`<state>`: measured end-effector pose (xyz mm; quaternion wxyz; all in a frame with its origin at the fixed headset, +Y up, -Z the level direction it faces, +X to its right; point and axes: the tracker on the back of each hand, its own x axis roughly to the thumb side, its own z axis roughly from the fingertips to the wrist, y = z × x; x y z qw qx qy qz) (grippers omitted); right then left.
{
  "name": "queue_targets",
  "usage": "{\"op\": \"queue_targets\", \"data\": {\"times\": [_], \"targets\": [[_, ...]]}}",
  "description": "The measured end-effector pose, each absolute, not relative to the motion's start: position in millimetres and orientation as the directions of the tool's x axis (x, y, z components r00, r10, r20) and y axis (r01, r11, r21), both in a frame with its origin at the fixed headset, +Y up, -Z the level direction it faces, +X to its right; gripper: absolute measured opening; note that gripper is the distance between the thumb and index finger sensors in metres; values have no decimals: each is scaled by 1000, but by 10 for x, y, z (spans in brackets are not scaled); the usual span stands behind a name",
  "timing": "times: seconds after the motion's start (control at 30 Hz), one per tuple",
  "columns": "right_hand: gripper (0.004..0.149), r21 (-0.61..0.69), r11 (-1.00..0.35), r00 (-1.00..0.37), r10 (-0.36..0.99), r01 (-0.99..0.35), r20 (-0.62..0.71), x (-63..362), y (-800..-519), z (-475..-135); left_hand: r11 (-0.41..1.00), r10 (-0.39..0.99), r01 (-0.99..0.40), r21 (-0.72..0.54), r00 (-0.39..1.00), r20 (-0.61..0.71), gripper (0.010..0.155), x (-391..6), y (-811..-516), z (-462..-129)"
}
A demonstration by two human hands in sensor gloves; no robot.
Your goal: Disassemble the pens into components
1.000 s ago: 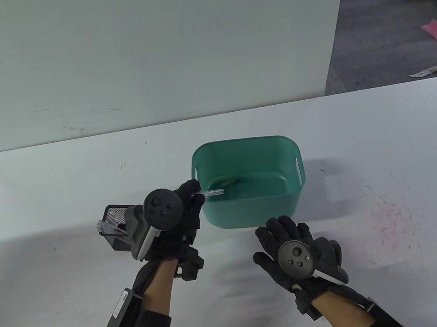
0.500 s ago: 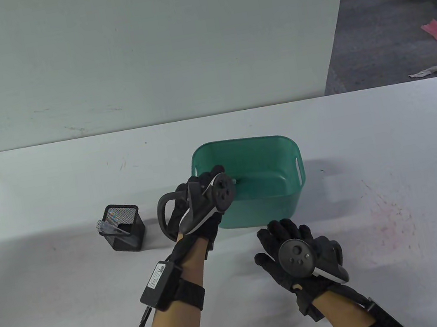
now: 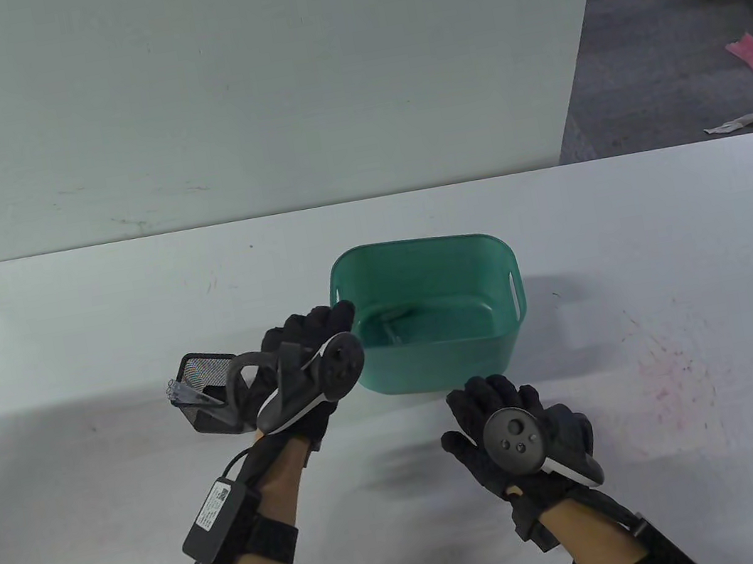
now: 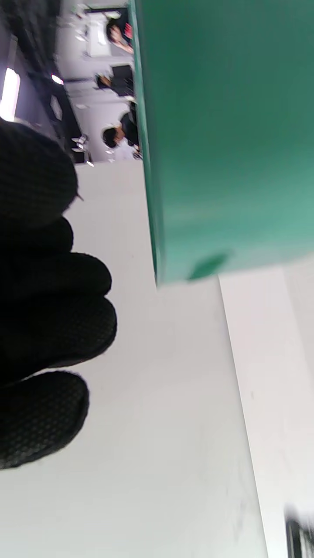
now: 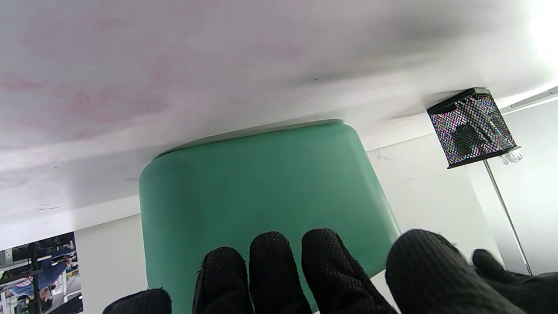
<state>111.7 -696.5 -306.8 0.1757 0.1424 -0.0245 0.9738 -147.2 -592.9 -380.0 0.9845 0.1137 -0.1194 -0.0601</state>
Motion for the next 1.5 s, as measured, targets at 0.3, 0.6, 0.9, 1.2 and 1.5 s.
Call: {"op": "queue_targets", "data": {"times": [0.3,0.6,0.9,1.2,1.5], "targets": [[61,4,-937,-900,337,-349,275,1119,-6976,-3078,976,-199,203,81,979,-53,57,-2399,-5983,-3847],[61,29,-936,-902,347,-352,258,1133,-6987,-3083,992,-114,98,-77,962,-249,63,-2954,-6236,-3997],[61,56,-928,-898,371,-369,237,1147,-7010,-3101,987,-106,60,-149,941,-322,64,-3076,-6422,-4160],[61,60,-923,-891,382,-380,246,1129,-7013,-3104,995,-61,31,-99,946,-318,50,-3090,-6470,-4174],[60,58,-921,-889,388,-386,243,1143,-7022,-3114,996,2,-27,-81,957,-292,48,-3096,-6448,-4166]]}}
